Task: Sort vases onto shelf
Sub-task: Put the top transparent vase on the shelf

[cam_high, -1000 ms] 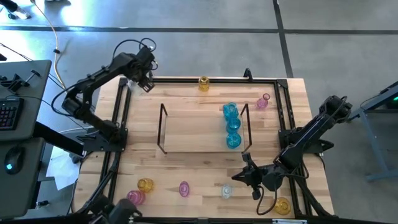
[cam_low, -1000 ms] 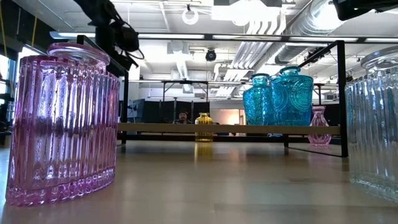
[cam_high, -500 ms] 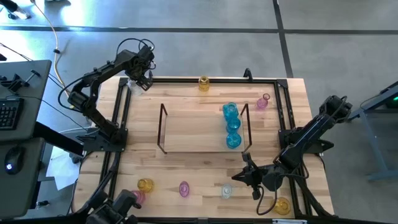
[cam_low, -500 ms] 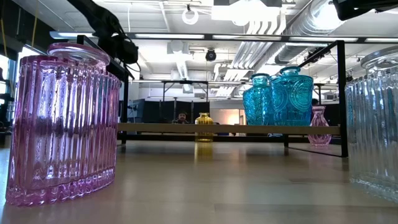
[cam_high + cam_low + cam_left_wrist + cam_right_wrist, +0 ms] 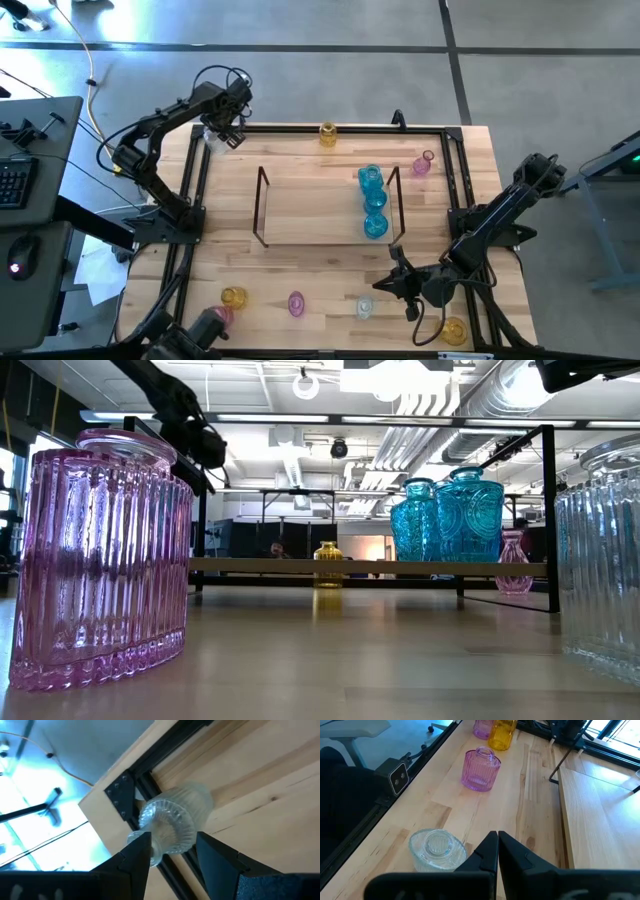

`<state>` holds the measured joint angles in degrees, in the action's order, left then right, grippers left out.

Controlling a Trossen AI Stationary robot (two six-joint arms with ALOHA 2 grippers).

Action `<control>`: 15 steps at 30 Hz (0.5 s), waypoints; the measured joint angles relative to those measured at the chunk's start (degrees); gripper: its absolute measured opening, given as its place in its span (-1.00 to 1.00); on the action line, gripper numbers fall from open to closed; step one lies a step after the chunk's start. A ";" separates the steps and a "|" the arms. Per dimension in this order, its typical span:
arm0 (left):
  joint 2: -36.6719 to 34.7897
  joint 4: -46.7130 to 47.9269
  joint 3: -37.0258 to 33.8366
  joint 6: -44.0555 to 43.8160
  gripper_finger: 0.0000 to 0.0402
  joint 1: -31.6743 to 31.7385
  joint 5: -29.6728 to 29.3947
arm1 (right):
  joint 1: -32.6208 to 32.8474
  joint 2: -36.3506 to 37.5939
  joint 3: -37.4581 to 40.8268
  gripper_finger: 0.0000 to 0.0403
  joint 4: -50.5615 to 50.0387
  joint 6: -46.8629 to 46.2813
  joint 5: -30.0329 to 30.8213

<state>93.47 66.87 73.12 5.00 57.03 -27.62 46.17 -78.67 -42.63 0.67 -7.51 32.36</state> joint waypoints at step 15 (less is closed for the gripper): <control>0.00 1.13 0.00 -4.71 -0.27 -0.46 -1.10 | 0.00 0.00 0.00 -1.00 -0.04 0.00 0.00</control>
<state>93.47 68.01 73.12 0.28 56.58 -28.72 46.17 -78.67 -42.63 0.62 -7.51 32.36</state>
